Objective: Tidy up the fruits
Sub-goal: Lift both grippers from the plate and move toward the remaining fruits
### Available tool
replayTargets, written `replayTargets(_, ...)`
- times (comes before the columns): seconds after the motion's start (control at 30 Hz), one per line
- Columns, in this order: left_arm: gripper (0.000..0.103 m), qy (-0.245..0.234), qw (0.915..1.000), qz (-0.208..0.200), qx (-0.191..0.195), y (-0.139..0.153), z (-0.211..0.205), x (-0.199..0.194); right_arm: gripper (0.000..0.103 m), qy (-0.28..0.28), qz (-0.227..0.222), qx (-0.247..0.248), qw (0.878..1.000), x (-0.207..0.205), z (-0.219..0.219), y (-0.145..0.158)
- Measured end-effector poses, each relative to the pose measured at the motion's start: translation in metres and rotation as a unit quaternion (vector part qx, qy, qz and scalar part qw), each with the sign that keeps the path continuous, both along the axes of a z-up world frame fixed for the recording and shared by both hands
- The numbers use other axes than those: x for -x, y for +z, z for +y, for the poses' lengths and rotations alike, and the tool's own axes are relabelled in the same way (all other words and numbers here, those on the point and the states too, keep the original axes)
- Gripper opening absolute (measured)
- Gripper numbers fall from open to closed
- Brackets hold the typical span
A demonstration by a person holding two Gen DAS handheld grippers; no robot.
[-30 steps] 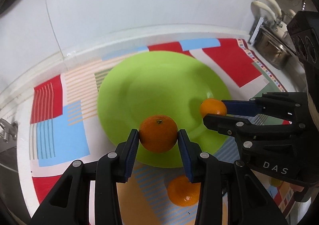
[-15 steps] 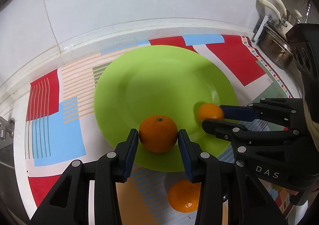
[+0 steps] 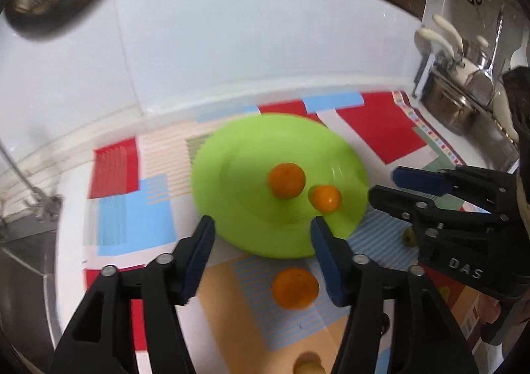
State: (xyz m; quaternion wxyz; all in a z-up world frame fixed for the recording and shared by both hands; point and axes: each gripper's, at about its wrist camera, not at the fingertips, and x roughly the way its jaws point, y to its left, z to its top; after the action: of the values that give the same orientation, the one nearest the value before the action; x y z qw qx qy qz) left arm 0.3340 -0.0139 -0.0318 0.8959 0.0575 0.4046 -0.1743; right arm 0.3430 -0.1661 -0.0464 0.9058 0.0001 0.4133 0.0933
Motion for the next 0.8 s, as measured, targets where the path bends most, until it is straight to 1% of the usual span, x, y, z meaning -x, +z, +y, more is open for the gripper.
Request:
replayTargets(0.1,0.069,0.015,0.9993,-0.034,-0.009,0.016,0.006,0.020,0.045,-0.010,-0.032,-0.002,0.999,0.023,-0.001,0.018)
replayTargets(0.17,0.077,0.027,0.9979,-0.056,-0.014,0.026,0.011,0.036,0.047,-0.019,-0.051,-0.001,0.999,0.038,-0.003,0.027)
replayTargets(0.27,0.085,0.045,0.9954,-0.084,-0.015,0.037,0.020,0.059,0.055,-0.043,-0.071,-0.005,0.997,0.062,-0.008,0.037)
replayTargets(0.3,0.087,0.049,0.9946,-0.090,-0.015,0.039,0.022,0.066,0.059,-0.052,-0.078,-0.007,0.996,0.070,-0.010,0.039)
replayTargets(0.37,0.087,0.055,0.9932,-0.102,-0.012,0.044,0.026,0.082,0.064,-0.070,-0.087,-0.008,0.994,0.084,-0.014,0.043)
replayTargets(0.4,0.090,0.057,0.9925,-0.107,-0.012,0.045,0.027,0.088,0.066,-0.075,-0.091,-0.010,0.993,0.091,-0.016,0.044)
replayTargets(0.47,0.092,0.065,0.9905,-0.120,-0.013,0.048,0.030,0.104,0.067,-0.084,-0.099,-0.009,0.992,0.105,-0.016,0.047)
replayTargets(0.6,0.098,0.085,0.9882,-0.127,-0.002,0.049,0.038,0.128,0.071,-0.096,-0.119,0.003,0.988,0.132,-0.014,0.050)
replayTargets(0.63,0.098,0.088,0.9878,-0.128,-0.002,0.048,0.039,0.133,0.073,-0.098,-0.122,0.005,0.988,0.137,-0.014,0.051)
replayTargets(0.8,0.098,0.098,0.9874,-0.125,-0.004,0.042,0.043,0.156,0.074,-0.113,-0.140,0.018,0.984,0.164,-0.013,0.050)
